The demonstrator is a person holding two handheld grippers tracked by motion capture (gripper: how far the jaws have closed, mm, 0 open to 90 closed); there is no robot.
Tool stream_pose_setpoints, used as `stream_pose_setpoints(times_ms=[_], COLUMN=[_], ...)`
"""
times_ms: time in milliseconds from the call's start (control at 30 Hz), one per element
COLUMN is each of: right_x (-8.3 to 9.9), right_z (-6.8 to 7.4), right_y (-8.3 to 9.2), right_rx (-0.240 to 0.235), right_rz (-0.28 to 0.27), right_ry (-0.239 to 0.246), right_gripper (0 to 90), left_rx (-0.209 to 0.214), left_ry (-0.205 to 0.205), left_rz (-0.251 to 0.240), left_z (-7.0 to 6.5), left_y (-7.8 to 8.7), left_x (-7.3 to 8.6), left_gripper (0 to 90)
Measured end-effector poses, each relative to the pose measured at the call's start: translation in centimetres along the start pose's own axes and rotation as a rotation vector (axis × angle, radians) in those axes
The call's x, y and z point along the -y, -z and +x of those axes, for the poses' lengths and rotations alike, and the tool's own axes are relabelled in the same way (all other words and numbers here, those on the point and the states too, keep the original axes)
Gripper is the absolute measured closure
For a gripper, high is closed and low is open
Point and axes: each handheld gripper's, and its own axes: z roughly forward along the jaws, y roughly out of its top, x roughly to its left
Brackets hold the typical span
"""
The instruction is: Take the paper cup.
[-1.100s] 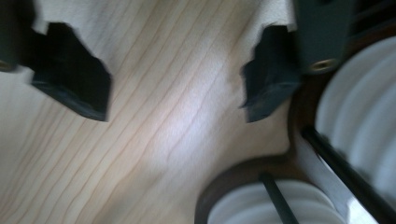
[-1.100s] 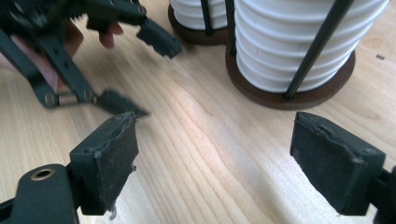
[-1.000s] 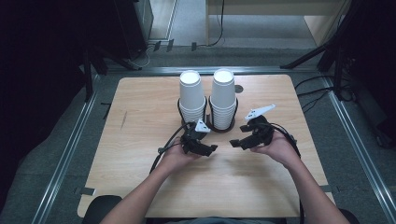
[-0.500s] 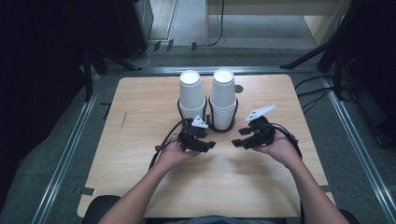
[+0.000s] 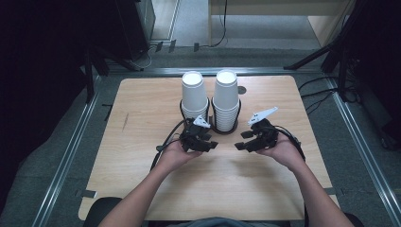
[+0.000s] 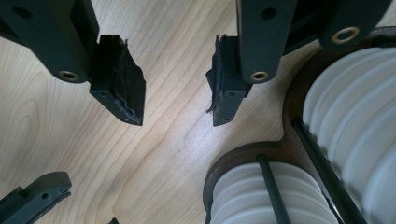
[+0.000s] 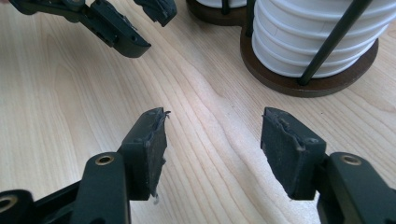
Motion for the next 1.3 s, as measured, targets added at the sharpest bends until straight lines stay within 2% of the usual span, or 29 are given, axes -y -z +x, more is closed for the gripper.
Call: stream_pose_setpoints(times_ms=[167,300,433,567,600,733,933,1133,1300], right_x=[0.0,0.3,0.2,0.2,0.2,-0.2,-1.2,-2.3,-3.0], right_z=[0.0,0.1,0.1,0.1,0.2,0.3,0.4,0.1,-0.3], right_y=[0.0,-0.1,0.2,0.6,0.8,1.4,1.8,2.1,2.8], right_rx=[-0.015,-0.017,-0.007,0.007,0.009,0.021,0.041,0.047,0.060], right_rz=[0.005,0.030,0.019,0.008,0.005,-0.014,-0.023,-0.014,-0.009], right_ry=[-0.022,-0.005,-0.014,-0.012,-0.014,-0.011,0.003,-0.019,-0.023], right_gripper=[38.7,38.5,37.8,36.7,36.6,36.0,32.6,32.1,31.3], left_rx=[-0.006,-0.007,0.022,0.057,0.057,0.048,0.046,0.017,0.008], left_ry=[-0.006,-0.007,0.005,0.043,0.037,0.032,0.072,0.062,0.081], left_rz=[-0.010,-0.011,-0.027,-0.046,-0.051,-0.057,-0.091,-0.098,-0.123], left_z=[0.1,0.2,0.1,0.0,0.0,-0.1,0.0,-0.1,-0.1], left_y=[0.3,0.4,0.6,0.9,1.0,1.5,1.9,2.0,1.9], left_x=[-0.2,-0.2,-0.5,-0.9,-1.0,-1.7,-2.6,-3.4,-4.1], left_gripper=[61.0,64.4,69.8,74.0,75.1,79.3,86.3,87.3,88.7])
